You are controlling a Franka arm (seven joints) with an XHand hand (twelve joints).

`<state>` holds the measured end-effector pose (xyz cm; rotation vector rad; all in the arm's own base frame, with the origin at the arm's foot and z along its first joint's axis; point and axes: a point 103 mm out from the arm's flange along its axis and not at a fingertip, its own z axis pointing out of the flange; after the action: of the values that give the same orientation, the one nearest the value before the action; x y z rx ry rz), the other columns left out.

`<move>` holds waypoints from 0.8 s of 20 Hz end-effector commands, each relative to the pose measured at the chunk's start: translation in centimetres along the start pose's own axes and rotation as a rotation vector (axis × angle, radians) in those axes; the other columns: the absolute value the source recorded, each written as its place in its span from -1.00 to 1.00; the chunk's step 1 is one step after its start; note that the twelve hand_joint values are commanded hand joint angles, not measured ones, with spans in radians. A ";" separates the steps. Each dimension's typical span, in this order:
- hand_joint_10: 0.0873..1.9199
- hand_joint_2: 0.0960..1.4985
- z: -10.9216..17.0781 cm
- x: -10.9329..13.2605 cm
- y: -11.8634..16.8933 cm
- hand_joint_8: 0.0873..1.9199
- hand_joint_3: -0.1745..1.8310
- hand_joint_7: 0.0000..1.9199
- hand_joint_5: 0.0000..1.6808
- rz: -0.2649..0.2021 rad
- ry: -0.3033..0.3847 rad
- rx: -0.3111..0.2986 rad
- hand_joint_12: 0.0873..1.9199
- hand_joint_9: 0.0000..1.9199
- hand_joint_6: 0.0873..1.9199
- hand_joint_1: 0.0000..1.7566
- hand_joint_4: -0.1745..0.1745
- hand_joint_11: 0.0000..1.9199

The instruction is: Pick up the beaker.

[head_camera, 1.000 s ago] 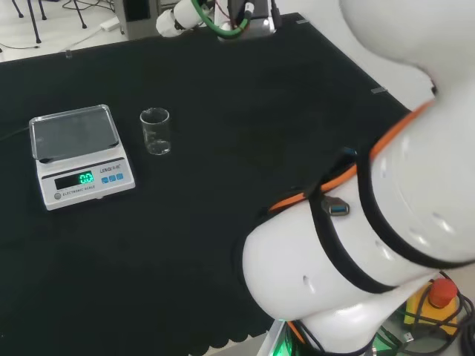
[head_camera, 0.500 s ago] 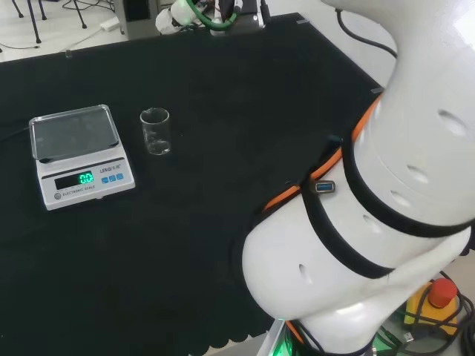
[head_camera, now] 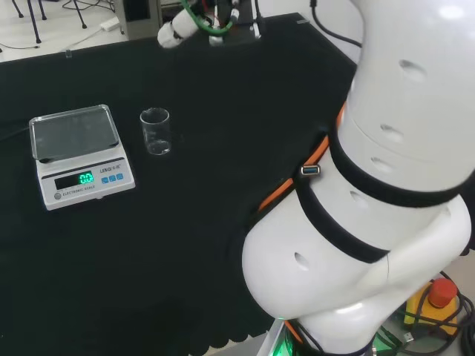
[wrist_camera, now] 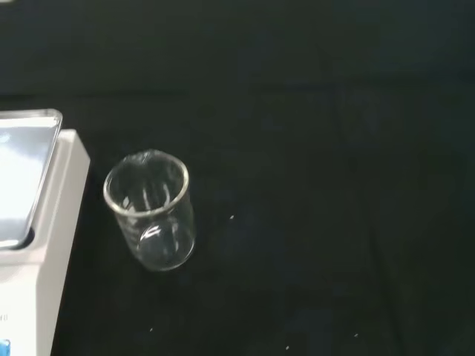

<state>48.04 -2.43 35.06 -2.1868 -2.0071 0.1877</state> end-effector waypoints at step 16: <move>-0.22 -0.21 9.2 6.1 6.9 -0.38 -0.67 -0.85 -0.69 -0.114 -0.052 0.155 0.56 -0.65 -1.00 -0.36 0.27 -0.85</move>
<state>52.33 2.57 26.99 -2.0225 -2.0512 0.3258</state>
